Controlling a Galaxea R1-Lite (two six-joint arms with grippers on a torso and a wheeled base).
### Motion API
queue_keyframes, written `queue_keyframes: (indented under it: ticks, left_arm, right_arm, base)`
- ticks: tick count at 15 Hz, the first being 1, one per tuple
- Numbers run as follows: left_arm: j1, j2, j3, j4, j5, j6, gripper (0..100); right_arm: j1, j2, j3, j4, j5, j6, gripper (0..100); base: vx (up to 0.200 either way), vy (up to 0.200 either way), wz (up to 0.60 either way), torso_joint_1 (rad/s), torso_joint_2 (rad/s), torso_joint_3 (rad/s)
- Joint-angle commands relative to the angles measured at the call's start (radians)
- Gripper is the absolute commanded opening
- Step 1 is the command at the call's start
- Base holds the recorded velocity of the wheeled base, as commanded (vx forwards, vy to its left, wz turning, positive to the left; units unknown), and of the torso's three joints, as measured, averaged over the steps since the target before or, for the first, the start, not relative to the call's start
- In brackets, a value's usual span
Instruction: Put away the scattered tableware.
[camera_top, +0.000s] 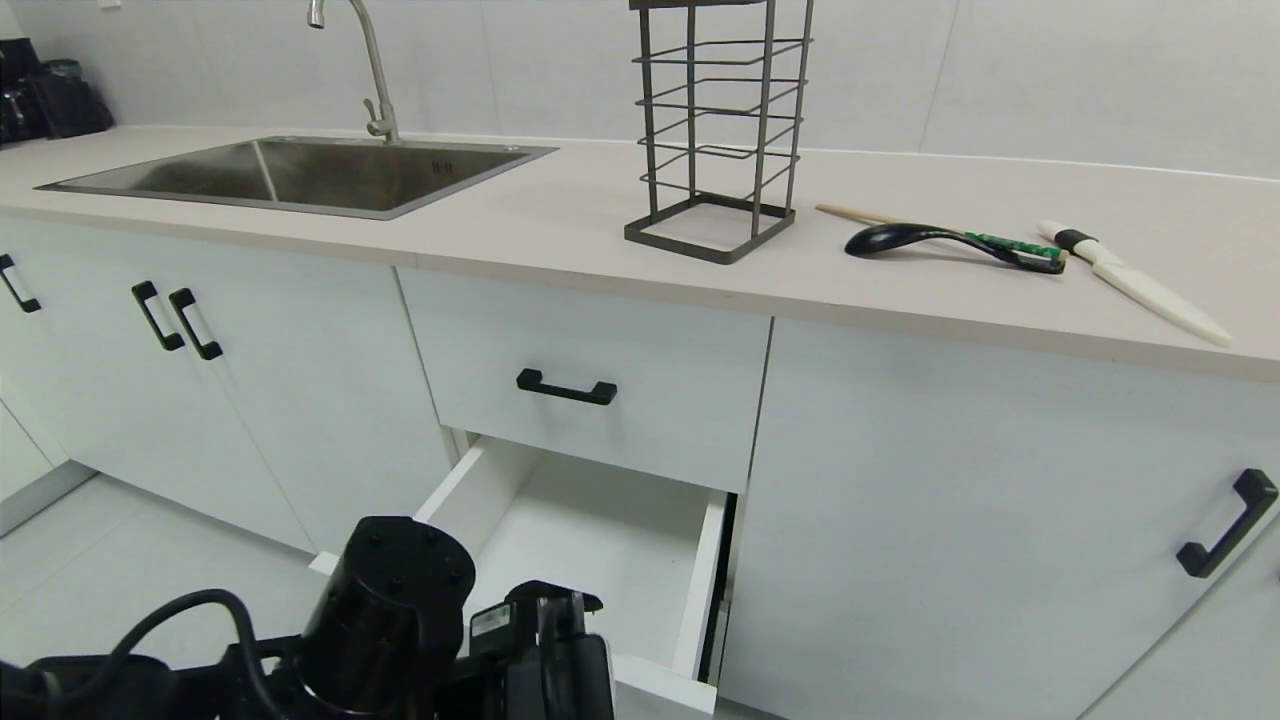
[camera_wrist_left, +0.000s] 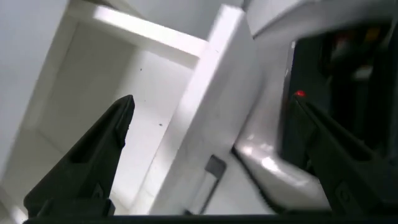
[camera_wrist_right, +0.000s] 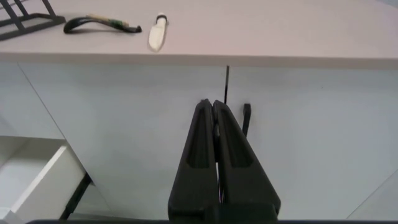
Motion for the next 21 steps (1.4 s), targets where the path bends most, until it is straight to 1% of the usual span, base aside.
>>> queue_keyframes:
  ticks: [1, 2, 3, 4, 5, 6, 7, 8, 9, 10, 12, 13, 14, 15, 16, 17, 18, 20, 21]
  left_arm:
    - [0.019, -0.130, -0.006, -0.032, 0.090, -0.280, 100]
    - [0.038, -0.143, -0.007, -0.045, 0.110, -0.368, 100]
    - [0.079, -0.144, -0.010, -0.063, 0.101, -0.499, 100]
    - [0.091, -0.143, -0.020, -0.064, 0.061, -0.546, 100]
    - [0.153, -0.127, -0.041, -0.066, -0.059, -0.572, 100]
    - [0.216, -0.097, -0.050, -0.071, -0.145, -0.550, 100]
    - [0.251, -0.087, -0.041, -0.088, -0.189, -0.527, 100]
    - [0.274, -0.093, -0.017, -0.117, -0.220, -0.518, 100]
    - [0.282, -0.104, 0.010, -0.164, -0.243, -0.515, 100]
    - [0.283, -0.124, 0.045, -0.242, -0.251, -0.515, 100]
    - [0.285, -0.161, 0.112, -0.364, -0.245, -0.509, 100]
    - [0.309, -0.195, 0.178, -0.465, -0.240, -0.499, 100]
    - [0.363, -0.218, 0.214, -0.512, -0.241, -0.493, 100]
    - [0.443, -0.288, 0.255, -0.531, -0.241, -0.478, 100]
    - [0.470, -0.324, 0.267, -0.529, -0.241, -0.473, 100]
    - [0.530, -0.393, 0.293, -0.528, -0.245, -0.455, 100]
    - [0.571, -0.451, 0.306, -0.515, -0.246, -0.435, 100]
    - [0.633, -0.543, 0.330, -0.474, -0.246, -0.418, 100]
    - [0.671, -0.618, 0.372, -0.448, -0.248, -0.407, 100]
  right_arm:
    - [0.000, 0.001, 0.000, 0.000, 0.000, 0.000, 0]
    - [0.000, 0.001, 0.000, 0.000, 0.000, 0.000, 0]
    - [0.000, 0.000, 0.000, 0.000, 0.000, 0.000, 0]
    - [0.000, 0.000, -0.002, 0.000, 0.000, 0.000, 0]
    - [0.000, 0.001, 0.000, 0.000, 0.000, 0.000, 0]
    - [0.000, 0.001, 0.000, 0.000, 0.000, 0.000, 0]
    - [0.000, 0.001, -0.002, 0.000, 0.000, 0.000, 0]
    - [0.000, 0.000, -0.002, 0.000, 0.000, 0.000, 0]
    - [0.000, 0.001, 0.000, 0.000, 0.000, 0.000, 0]
    - [0.000, 0.001, 0.000, 0.000, 0.000, 0.000, 0]
    - [0.000, 0.001, 0.000, 0.000, 0.000, 0.000, 0]
    - [0.000, 0.001, -0.002, 0.000, 0.000, 0.000, 0]
    - [0.000, 0.001, 0.000, 0.000, 0.000, 0.000, 0]
    - [0.000, 0.001, -0.002, 0.000, 0.000, 0.000, 0]
    - [0.000, 0.001, -0.002, 0.000, 0.000, 0.000, 0]
    - [0.000, 0.001, -0.002, 0.000, 0.000, 0.000, 0]
    - [0.000, 0.001, 0.000, 0.000, 0.000, 0.000, 0]
    - [0.000, 0.001, 0.000, 0.000, 0.000, 0.000, 0]
    - [0.000, 0.001, -0.002, 0.000, 0.000, 0.000, 0]
  base:
    - [0.000, 0.000, 0.00, 0.000, 0.00, 0.000]
    - [0.000, 0.000, 0.00, 0.000, 0.00, 0.000]
    - [0.000, 0.000, 0.00, 0.000, 0.00, 0.000]
    - [0.000, 0.000, 0.00, 0.000, 0.00, 0.000]
    - [0.000, 0.000, 0.00, 0.000, 0.00, 0.000]
    - [0.000, 0.000, 0.00, 0.000, 0.00, 0.000]
    - [0.000, 0.000, 0.00, 0.000, 0.00, 0.000]
    - [0.000, 0.000, 0.00, 0.000, 0.00, 0.000]
    - [0.000, 0.000, 0.00, 0.000, 0.00, 0.000]
    - [0.000, 0.000, 0.00, 0.000, 0.00, 0.000]
    - [0.000, 0.000, 0.00, 0.000, 0.00, 0.000]
    - [0.000, 0.000, 0.00, 0.000, 0.00, 0.000]
    - [0.000, 0.000, 0.00, 0.000, 0.00, 0.000]
    - [0.000, 0.000, 0.00, 0.000, 0.00, 0.000]
    - [0.000, 0.000, 0.00, 0.000, 0.00, 0.000]
    - [0.000, 0.000, 0.00, 0.000, 0.00, 0.000]
    - [0.000, 0.000, 0.00, 0.000, 0.00, 0.000]
    - [0.000, 0.000, 0.00, 0.000, 0.00, 0.000]
    - [0.000, 0.000, 0.00, 0.000, 0.00, 0.000]
